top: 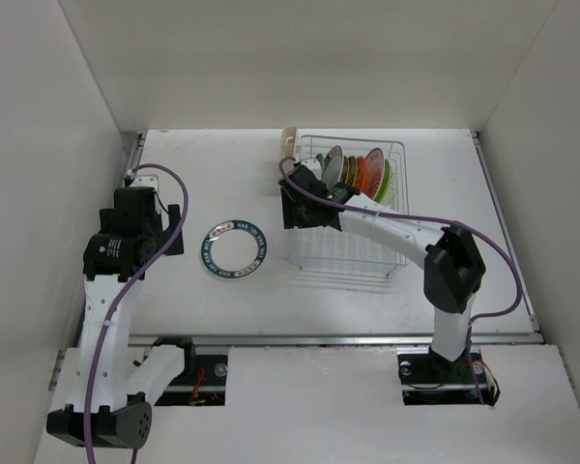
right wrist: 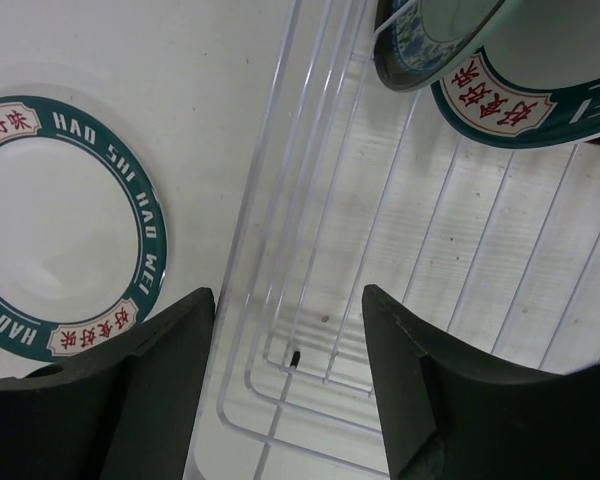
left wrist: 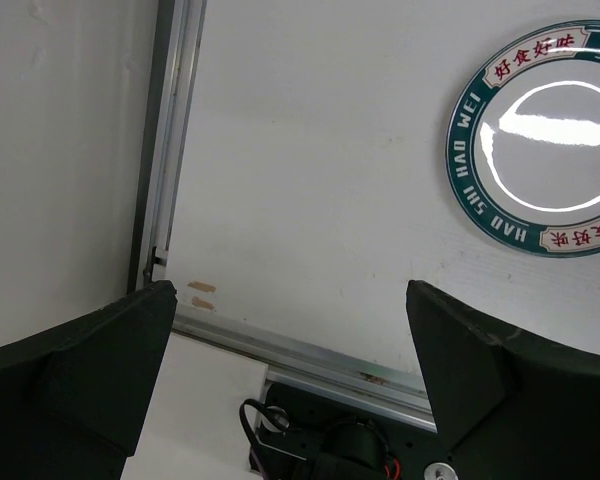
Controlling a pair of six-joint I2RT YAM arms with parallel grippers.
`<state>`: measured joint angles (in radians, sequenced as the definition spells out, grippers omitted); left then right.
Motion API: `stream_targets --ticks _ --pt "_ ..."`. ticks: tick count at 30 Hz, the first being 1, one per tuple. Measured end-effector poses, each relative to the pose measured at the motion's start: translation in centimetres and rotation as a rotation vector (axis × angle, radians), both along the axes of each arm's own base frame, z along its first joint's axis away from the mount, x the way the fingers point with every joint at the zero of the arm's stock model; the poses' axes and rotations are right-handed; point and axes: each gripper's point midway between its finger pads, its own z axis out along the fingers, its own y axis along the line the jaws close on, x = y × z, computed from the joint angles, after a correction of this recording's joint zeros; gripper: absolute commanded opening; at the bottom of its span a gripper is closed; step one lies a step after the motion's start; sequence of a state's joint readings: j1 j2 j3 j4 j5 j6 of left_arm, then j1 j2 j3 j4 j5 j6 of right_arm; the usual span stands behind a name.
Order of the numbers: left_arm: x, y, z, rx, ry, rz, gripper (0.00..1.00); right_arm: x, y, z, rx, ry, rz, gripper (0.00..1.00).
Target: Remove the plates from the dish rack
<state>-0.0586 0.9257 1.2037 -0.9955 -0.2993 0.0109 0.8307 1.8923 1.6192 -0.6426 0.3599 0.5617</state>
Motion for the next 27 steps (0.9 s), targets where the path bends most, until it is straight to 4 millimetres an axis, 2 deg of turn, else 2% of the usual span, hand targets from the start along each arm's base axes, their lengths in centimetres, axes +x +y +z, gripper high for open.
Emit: stream_targets --ticks 3,6,7,9,10,13,22,24,25,26,27 --pt "0.0 0.0 0.0 0.000 0.000 0.000 1.00 -0.2 0.3 0.0 -0.005 -0.004 0.013 0.59" --pt "0.0 0.0 -0.1 0.000 0.003 0.000 1.00 -0.3 0.7 -0.3 -0.007 -0.003 0.021 0.45" --pt "0.0 0.0 -0.2 0.000 0.004 0.000 1.00 -0.3 1.0 -0.4 -0.001 -0.002 0.024 0.34" --pt "0.0 0.0 -0.2 0.000 0.002 0.000 1.00 -0.3 1.8 -1.0 0.014 0.004 0.033 0.22" --pt "0.0 0.0 -0.2 0.000 0.003 0.000 1.00 -0.3 2.2 -1.1 0.020 0.002 0.036 0.12" --pt "0.0 0.0 -0.2 0.000 0.002 0.000 1.00 -0.2 2.4 -1.1 0.032 -0.004 0.006 0.01" --pt "-0.1 0.0 -0.6 0.000 0.013 0.000 1.00 -0.7 0.4 -1.2 -0.005 -0.016 -0.042 0.00" --pt "-0.1 0.0 -0.6 0.000 0.013 0.000 1.00 -0.8 0.2 -1.1 -0.010 -0.018 -0.041 0.03" --pt "-0.1 0.0 -0.6 0.000 0.013 0.000 1.00 -0.8 0.2 -1.1 -0.011 -0.018 -0.041 0.15" --pt "-0.1 0.0 -0.6 0.000 0.013 0.000 1.00 -0.8 0.1 -1.1 -0.016 -0.018 -0.035 0.33" --pt "-0.1 0.0 -0.6 0.000 0.013 0.000 1.00 -0.9 0.0 -1.1 -0.027 -0.018 -0.025 0.68"
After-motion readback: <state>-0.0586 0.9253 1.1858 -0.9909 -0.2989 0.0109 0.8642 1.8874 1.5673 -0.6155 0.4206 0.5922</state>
